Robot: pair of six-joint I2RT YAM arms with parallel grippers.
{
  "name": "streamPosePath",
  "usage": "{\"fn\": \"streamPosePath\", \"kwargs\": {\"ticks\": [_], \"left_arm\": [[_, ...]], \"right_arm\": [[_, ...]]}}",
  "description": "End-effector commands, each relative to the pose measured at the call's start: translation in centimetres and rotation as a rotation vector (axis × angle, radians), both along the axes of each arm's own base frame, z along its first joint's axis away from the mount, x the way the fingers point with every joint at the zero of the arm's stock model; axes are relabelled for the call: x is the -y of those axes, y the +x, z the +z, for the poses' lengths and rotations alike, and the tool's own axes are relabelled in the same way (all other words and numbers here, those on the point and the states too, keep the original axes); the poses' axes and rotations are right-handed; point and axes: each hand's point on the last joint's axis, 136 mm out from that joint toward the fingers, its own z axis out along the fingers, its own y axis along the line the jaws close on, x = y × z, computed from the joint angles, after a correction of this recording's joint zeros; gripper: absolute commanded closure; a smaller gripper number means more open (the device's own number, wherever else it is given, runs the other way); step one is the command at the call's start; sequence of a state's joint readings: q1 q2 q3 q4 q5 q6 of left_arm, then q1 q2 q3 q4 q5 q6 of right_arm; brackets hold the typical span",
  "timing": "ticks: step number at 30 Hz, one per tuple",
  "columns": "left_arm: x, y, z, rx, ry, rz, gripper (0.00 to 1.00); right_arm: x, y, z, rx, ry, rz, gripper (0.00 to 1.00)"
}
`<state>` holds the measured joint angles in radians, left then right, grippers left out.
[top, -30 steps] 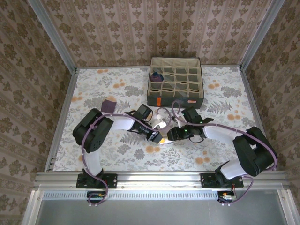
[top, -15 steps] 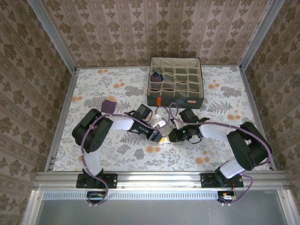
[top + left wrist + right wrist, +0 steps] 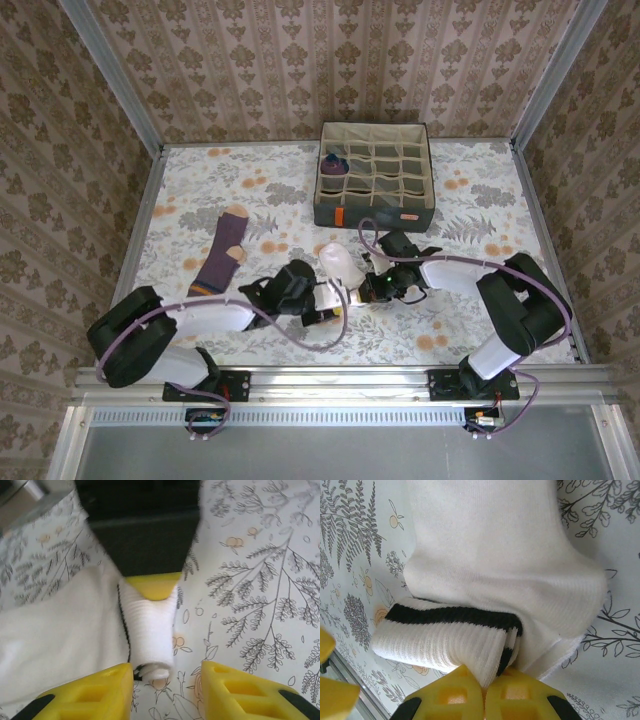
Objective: Roll the socks
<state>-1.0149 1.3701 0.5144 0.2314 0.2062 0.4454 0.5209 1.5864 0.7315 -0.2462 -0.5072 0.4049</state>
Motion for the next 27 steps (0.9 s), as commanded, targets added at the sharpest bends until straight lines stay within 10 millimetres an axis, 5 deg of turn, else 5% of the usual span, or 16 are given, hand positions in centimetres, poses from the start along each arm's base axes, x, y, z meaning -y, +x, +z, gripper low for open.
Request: {"fn": "streamPosePath", "kwargs": {"ticks": [1,15,22,27], "left_arm": [[0.8,1.5,1.6,0.279,0.018,-0.028,0.68],[2.9,1.8,-3.4,0.316,0.164,-0.068,0.62],[2.3,1.0,-5.3,0.145,0.235,-0.059,0.96],[1.6,-0.4,-5.5,-0.103,0.194,-0.076,1.0]], "right_arm": [[0.9,-0.7,-1.1,-0.075,-0.059,-0.027,0.97],[0.8,-1.1,-1.2,-0.103,-0.059,-0.011,0.97],[0.5,-0.9,-0.4,-0.078,-0.035,0.012,0.89],[1.0,-0.1,1.1,-0.02,-0.038,0.026,0.67]]}}
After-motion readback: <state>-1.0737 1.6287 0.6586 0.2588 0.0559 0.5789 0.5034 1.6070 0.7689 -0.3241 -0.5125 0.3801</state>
